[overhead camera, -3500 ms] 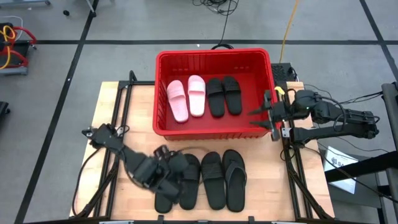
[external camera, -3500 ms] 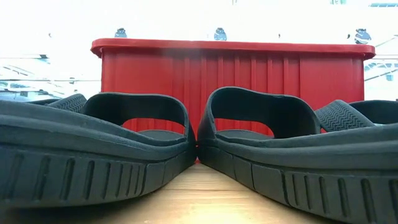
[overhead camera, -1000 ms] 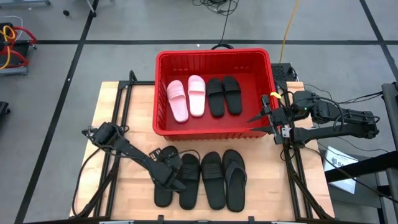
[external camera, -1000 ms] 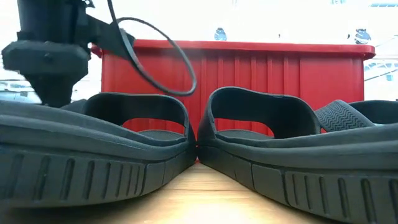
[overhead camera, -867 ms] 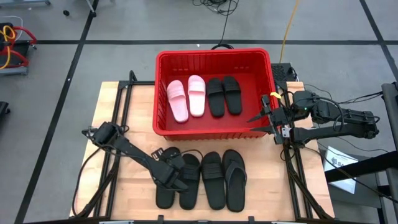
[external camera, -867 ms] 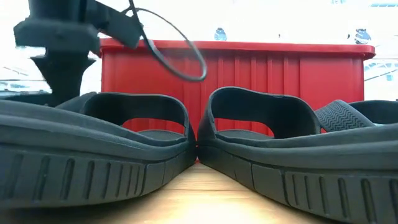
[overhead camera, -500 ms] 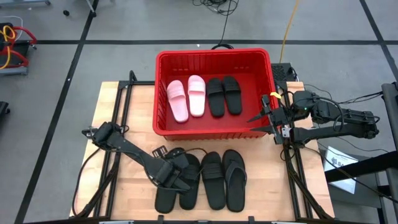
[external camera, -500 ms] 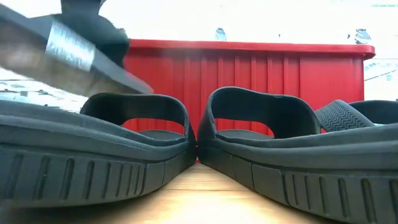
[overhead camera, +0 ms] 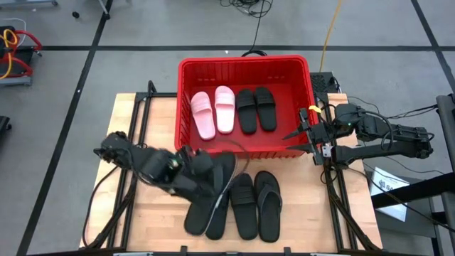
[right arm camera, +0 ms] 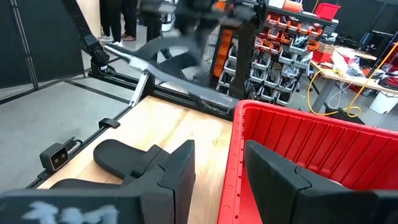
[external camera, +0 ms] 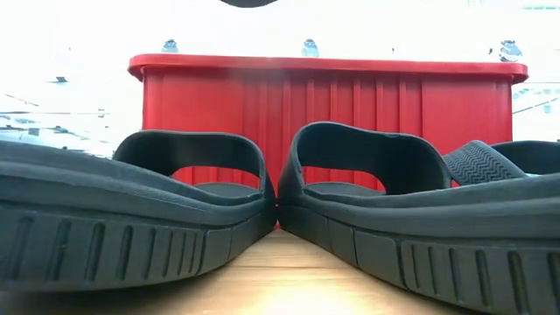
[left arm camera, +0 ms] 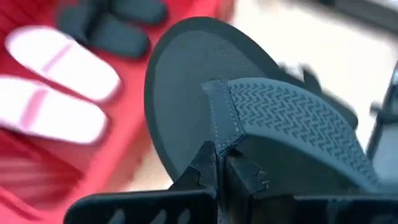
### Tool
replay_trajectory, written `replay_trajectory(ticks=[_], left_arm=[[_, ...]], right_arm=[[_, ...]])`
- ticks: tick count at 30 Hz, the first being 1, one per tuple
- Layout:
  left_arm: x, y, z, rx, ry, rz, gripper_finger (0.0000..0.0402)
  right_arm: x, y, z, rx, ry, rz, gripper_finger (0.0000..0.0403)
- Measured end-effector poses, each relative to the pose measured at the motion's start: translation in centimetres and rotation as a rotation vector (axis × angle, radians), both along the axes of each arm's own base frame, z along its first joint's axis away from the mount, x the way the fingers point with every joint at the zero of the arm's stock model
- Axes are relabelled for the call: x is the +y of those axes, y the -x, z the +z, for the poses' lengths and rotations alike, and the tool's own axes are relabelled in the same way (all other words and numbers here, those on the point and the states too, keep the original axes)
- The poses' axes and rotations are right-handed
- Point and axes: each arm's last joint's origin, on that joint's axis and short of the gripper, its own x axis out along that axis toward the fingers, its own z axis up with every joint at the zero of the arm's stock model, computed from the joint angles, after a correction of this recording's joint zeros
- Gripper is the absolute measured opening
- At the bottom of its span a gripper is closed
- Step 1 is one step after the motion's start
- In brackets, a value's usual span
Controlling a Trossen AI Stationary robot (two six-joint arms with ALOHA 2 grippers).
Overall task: Pick and place slides into bin
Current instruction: Put the black slipper into the red bin
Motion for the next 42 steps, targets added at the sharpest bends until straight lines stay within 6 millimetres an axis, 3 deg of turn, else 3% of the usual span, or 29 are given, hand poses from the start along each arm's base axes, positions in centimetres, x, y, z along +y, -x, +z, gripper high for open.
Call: replay_trajectory(ticks=[4,10,19,22,27,37,42], left_arm=[[2.9,0.9,2.3,-0.094,-0.099,0.074,0.0001],[8.5,1.2,4.0,-0.135,-0.307,0.232,0.0000],[18.2,-0.6,4.3,-0.116,-0.490,0.504,0.0000],[21.2,-1.3,2.7,-0.059,-0.503,0.578,0.0000],[24.8,-2.3,-1.6,0.070,-0.427,0.612,0.0000],[27.6,-3.3,-10.7,0.227,-0.382,0.596,0.0000],[28.4,-3.0,-13.5,0.267,-0.381,0.606,0.0000]], right_arm=[[0.0,0.0,0.0,-0.002,0.002,0.000,0.0130],[0.0,0.0,0.0,-0.003,0.006,0.001,0.0130],[0.0,0.0,0.1,-0.008,0.009,0.002,0.0130],[0.0,0.0,0.0,-0.009,0.017,0.001,0.0130],[0.0,0.0,0.1,-0.020,0.028,0.002,0.0130],[0.0,0.0,0.1,-0.018,0.028,0.002,0.0130],[0.0,-0.1,0.1,-0.018,0.028,0.001,0.0130]])
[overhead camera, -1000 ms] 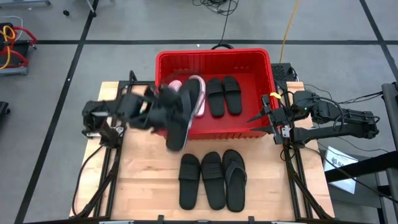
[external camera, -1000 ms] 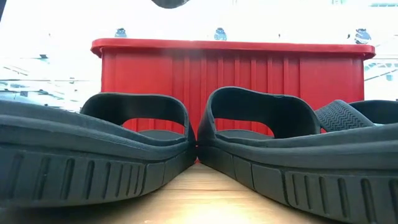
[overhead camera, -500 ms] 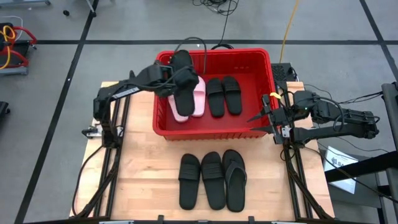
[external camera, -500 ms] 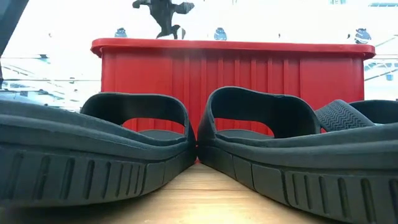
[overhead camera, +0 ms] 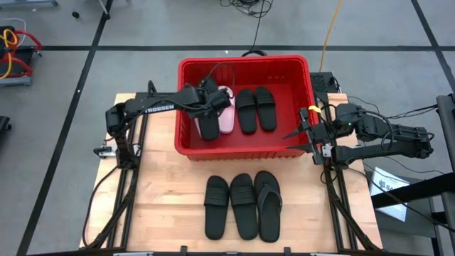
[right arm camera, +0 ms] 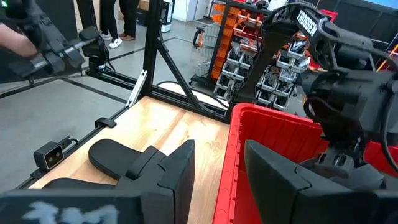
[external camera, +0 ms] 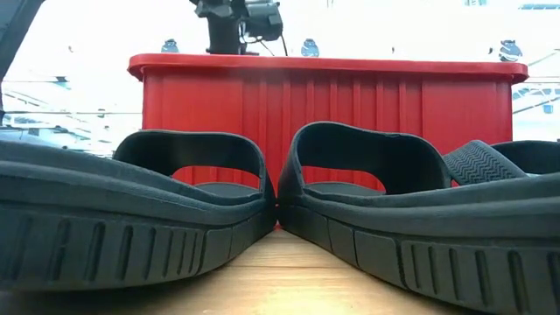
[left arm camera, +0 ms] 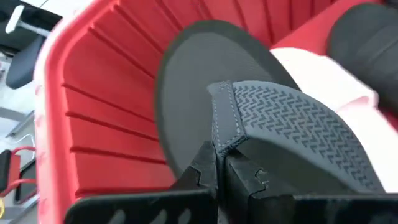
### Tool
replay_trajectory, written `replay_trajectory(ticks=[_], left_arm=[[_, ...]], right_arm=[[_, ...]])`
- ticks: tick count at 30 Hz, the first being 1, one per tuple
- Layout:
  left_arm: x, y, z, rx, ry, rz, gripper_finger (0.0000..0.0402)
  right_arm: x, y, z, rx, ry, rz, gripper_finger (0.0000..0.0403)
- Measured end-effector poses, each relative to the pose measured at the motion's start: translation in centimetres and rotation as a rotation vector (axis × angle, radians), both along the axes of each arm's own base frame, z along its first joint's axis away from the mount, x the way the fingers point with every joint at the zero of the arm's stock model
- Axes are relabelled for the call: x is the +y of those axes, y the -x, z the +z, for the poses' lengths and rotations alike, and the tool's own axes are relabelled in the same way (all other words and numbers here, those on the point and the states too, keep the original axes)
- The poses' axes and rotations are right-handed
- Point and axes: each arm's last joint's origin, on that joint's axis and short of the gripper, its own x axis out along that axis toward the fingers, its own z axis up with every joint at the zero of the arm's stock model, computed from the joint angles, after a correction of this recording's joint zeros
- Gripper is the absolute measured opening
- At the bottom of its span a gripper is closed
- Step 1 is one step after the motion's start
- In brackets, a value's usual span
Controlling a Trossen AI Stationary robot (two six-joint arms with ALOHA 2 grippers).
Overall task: Pick and place slides into bin
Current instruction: Put the black slipper into the red bin
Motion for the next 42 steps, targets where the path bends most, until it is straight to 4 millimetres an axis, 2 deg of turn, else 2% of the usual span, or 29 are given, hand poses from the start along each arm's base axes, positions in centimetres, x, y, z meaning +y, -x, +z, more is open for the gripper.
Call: replay_trajectory(ticks=[8,19,32,42], left_arm=[[1.1,0.5,-2.7,0.095,-0.003,-0.046,0.0000],[2.1,1.7,-4.5,0.115,0.070,-0.015,0.0005],[2.7,2.0,-4.5,0.115,0.083,-0.014,0.0045],[2.7,2.0,-4.5,0.117,0.089,-0.018,0.0111]], right_arm=[[0.0,0.0,0.0,0.000,0.000,0.000,0.0130],[0.0,0.0,0.0,0.001,0.000,0.000,0.0130],[0.0,0.0,0.0,0.001,0.000,0.000,0.0130],[0.0,0.0,0.0,0.001,0.000,0.000,0.0130]])
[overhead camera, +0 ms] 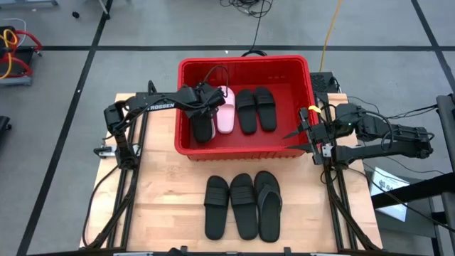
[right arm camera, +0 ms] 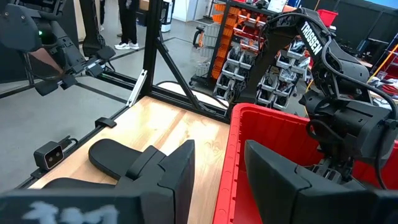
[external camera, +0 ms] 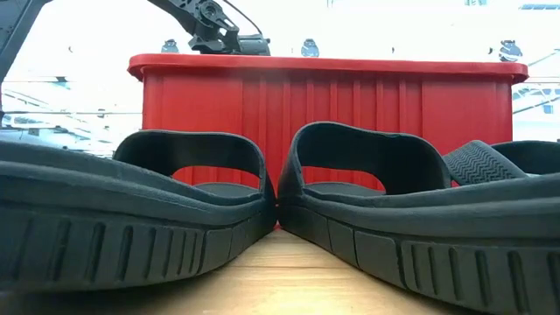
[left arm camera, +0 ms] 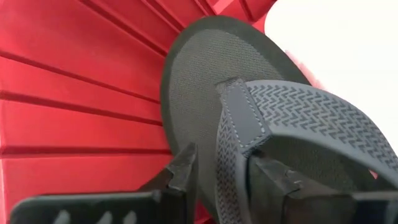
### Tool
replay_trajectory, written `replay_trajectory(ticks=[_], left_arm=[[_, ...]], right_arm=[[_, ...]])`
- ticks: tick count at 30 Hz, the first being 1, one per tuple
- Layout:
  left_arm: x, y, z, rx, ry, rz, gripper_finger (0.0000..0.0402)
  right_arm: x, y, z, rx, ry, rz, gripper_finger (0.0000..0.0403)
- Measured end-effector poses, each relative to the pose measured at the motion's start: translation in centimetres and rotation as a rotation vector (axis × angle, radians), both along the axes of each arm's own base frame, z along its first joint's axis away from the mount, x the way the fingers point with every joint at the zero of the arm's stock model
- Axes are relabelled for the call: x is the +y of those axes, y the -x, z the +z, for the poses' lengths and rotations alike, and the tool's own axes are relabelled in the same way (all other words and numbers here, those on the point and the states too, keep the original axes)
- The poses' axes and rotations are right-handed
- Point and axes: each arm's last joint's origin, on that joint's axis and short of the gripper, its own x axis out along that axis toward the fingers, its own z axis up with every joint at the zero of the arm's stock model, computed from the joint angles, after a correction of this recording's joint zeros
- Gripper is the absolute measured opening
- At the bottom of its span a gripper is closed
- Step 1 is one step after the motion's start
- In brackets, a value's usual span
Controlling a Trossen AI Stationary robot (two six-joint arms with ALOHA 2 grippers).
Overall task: Pick and place slides into bin
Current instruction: Put the black slipper into the red bin
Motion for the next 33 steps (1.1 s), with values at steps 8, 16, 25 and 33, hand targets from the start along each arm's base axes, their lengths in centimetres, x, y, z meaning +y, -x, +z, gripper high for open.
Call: replay_trajectory(ticks=[8,16,25,33], left_arm=[[-0.6,0.5,1.3,-0.031,0.003,-0.005,0.0122],[-1.1,1.6,3.6,-0.060,-0.022,-0.041,0.0122],[-1.1,1.4,3.1,-0.062,0.008,-0.030,0.0122],[-1.7,1.7,4.1,-0.115,-0.004,-0.025,0.0122]], right_arm=[[0.0,0.0,0.0,0.002,0.000,0.000,0.0130],[0.0,0.0,0.0,0.001,0.000,-0.001,0.0130],[0.0,0.0,0.0,0.001,0.000,0.000,0.0130],[0.0,0.1,-0.3,0.031,-0.003,0.000,0.0130]])
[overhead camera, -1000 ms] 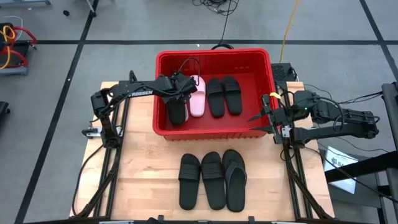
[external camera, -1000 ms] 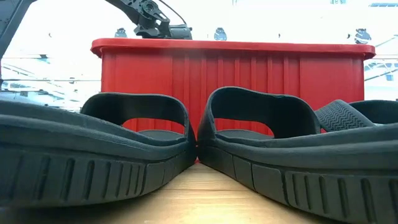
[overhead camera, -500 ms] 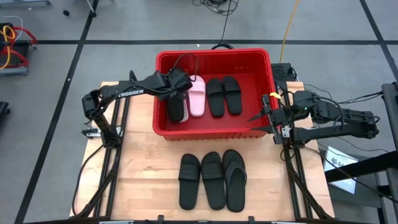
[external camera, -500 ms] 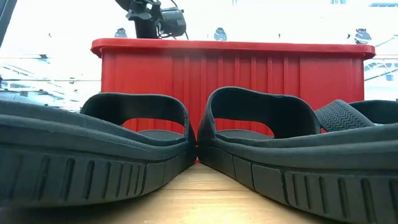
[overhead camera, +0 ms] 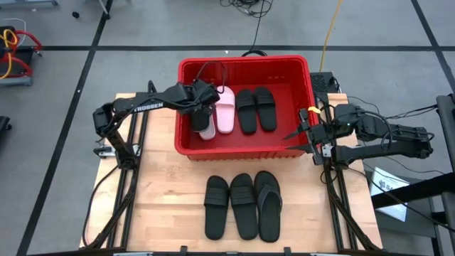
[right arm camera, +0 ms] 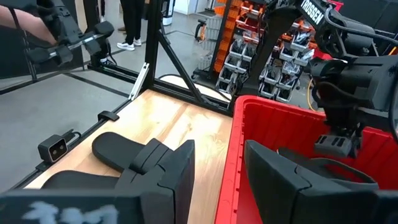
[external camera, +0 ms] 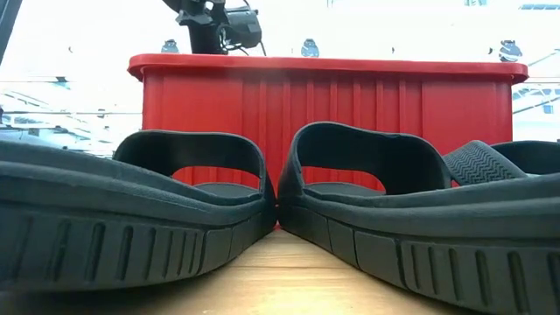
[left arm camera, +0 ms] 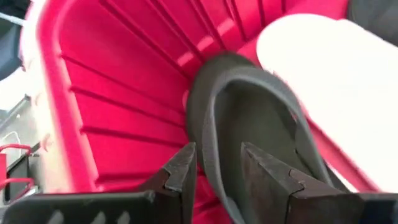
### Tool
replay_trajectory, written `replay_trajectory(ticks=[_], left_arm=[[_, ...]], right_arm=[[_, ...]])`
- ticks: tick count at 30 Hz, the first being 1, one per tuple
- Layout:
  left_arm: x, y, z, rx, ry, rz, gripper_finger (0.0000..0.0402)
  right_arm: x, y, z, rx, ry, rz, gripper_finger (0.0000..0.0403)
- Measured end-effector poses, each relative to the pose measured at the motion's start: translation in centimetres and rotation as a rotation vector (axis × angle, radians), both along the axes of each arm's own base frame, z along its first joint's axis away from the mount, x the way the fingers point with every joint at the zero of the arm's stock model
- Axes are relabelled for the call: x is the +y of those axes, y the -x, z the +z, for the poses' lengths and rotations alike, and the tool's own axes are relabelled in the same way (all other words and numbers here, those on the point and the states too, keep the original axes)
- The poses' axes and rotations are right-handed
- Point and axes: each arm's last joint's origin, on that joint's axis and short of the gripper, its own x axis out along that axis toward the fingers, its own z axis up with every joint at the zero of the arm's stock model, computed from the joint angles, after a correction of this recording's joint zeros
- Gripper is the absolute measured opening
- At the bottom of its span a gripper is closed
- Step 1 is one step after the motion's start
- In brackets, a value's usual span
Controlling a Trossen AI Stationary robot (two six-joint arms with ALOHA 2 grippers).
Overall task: Pick and place slides into bin
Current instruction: Put the black slipper into the red bin
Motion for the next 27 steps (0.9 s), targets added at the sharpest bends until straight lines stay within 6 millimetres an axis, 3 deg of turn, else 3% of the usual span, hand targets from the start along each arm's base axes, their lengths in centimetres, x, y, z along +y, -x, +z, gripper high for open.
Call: replay_trajectory(ticks=[10,17,27], left_arm=[[-0.8,-0.9,-1.1,-0.105,0.288,-0.114,0.0122],[-1.7,-1.9,-2.7,-0.032,0.310,-0.139,0.0122],[-3.9,-2.6,-2.9,0.208,0.232,-0.447,0.0122]], right_arm=[[0.0,0.0,0.0,-0.004,0.019,0.004,0.0130],[0.0,0.0,0.0,-0.005,0.025,0.005,0.0130],[0.0,0.0,0.0,-0.010,0.050,0.010,0.0130]])
